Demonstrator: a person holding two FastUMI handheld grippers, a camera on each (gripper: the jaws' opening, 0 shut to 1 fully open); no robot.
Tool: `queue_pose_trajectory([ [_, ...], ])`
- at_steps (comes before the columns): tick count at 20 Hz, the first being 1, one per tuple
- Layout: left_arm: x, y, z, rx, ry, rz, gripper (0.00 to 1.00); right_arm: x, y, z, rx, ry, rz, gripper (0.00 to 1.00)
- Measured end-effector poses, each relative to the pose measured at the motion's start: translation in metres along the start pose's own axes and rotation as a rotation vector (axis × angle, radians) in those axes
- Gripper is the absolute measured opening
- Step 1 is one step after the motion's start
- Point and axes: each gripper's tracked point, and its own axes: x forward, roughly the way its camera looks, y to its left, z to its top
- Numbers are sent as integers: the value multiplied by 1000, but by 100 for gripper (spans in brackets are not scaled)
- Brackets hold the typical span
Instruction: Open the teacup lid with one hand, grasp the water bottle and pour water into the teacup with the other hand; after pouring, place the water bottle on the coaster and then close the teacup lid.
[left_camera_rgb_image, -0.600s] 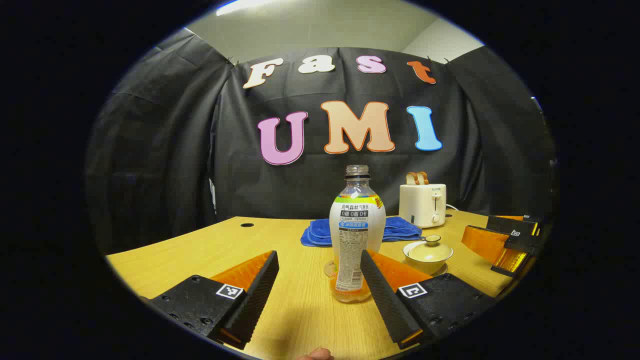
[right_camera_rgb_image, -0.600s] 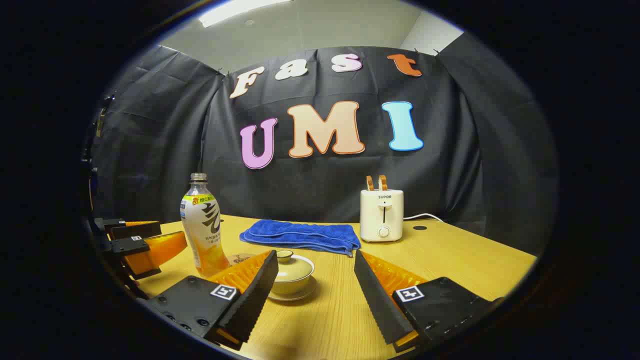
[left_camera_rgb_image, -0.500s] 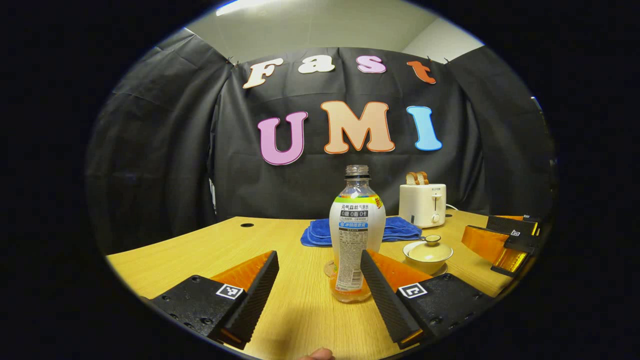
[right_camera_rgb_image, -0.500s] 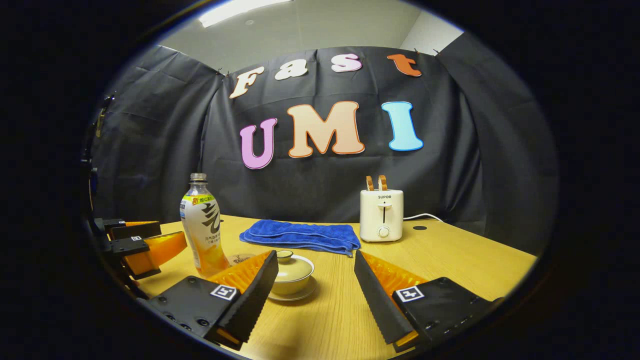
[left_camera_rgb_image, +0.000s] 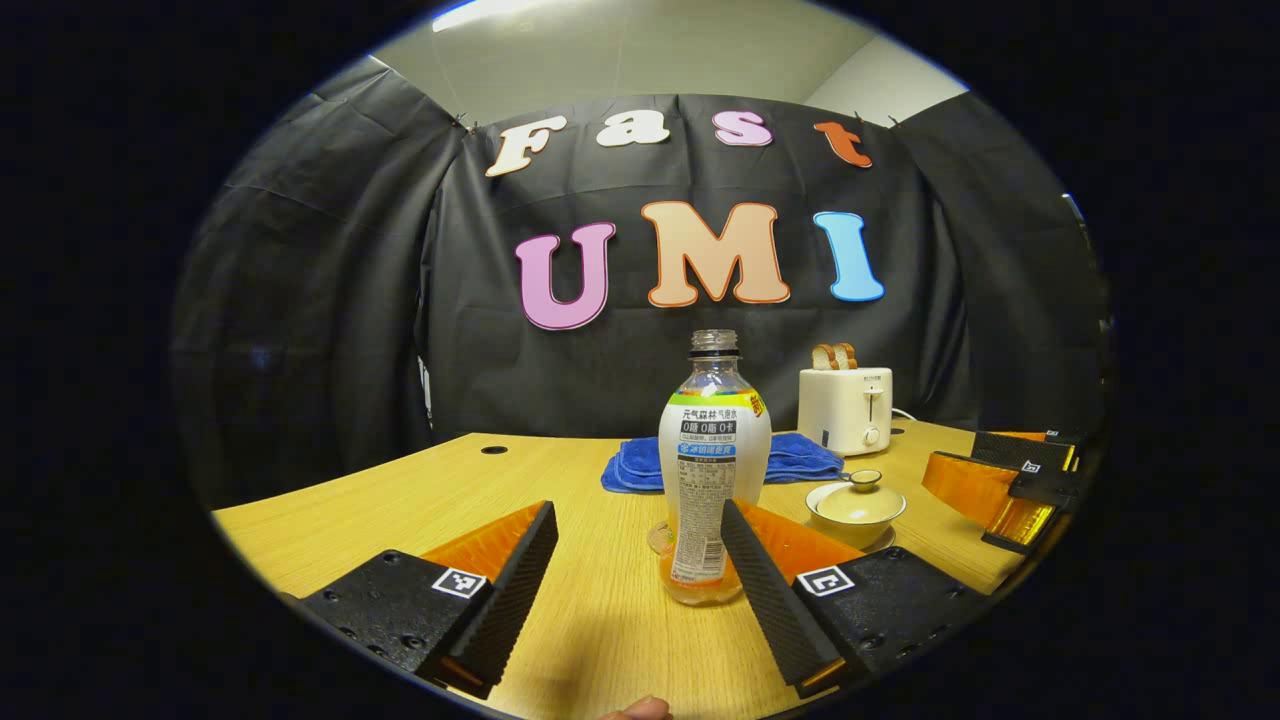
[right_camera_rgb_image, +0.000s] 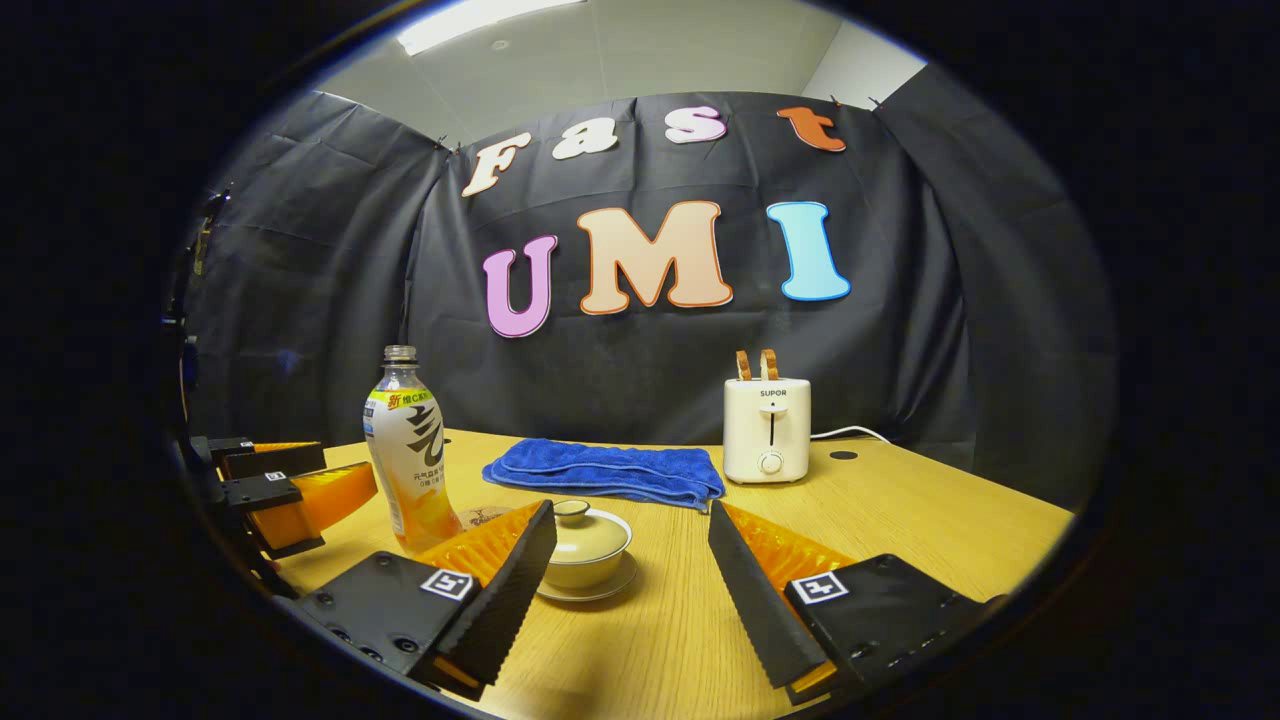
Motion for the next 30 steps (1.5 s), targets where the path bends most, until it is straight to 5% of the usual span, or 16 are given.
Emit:
queue_pose_trajectory([
  [16, -1, -1, 0, -1, 1, 0, 96, -1, -1, 2, -3, -3, -19, 98],
  [30, 0, -3, 0, -1, 1, -6, 96, 32, 37, 2, -80, 58, 124, 98],
])
